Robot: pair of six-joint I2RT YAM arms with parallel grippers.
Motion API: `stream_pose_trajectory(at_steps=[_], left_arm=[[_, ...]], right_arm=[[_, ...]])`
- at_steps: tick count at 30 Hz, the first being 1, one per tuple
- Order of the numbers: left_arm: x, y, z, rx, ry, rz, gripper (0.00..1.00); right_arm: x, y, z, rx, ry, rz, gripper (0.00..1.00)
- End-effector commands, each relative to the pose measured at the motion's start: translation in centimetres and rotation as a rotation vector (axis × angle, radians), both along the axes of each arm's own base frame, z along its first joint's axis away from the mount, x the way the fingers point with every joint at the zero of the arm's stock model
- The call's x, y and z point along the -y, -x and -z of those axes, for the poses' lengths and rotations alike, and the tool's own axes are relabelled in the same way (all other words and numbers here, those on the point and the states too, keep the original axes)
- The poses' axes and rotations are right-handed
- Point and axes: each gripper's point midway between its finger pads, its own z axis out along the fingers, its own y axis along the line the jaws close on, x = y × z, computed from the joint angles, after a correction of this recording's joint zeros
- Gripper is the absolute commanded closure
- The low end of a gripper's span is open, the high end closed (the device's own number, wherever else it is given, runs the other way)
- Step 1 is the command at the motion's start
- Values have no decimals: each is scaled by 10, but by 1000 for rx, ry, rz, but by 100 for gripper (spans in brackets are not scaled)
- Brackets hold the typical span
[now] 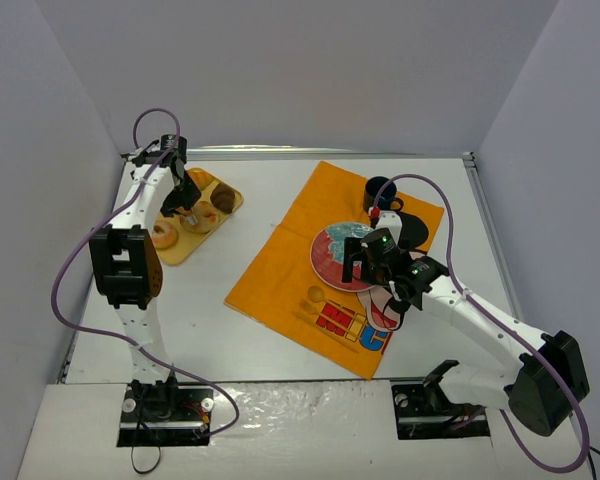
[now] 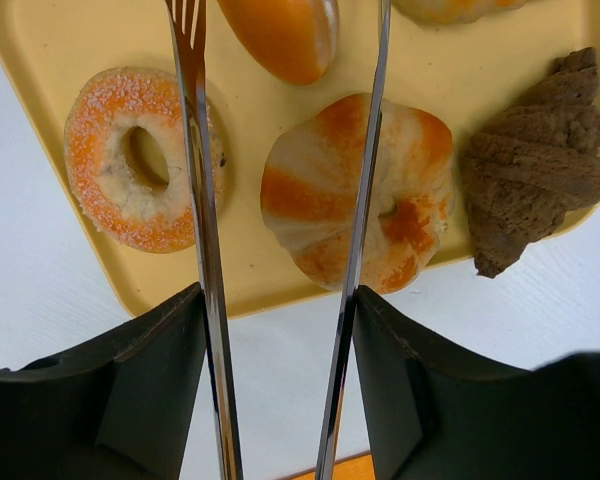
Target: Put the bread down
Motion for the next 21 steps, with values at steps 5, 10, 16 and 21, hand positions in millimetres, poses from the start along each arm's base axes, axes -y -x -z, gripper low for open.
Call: stream_pose_trajectory(at_steps=[5,10,16,21], left_arm=[[-7,4,-58,141,4,-32,48],[-8,7,-59,141,8,-33,48],[-11,10,-56,129,6,-39,48],[-14,10,-46,106,14,-43,48]], right_arm=[[0,-11,-13,46,-16,21,0],[0,-9,-12,43,-16,20,0],[1,-7,-9,40,-18,23,0],[2,-7,-11,43,-20,24,0]])
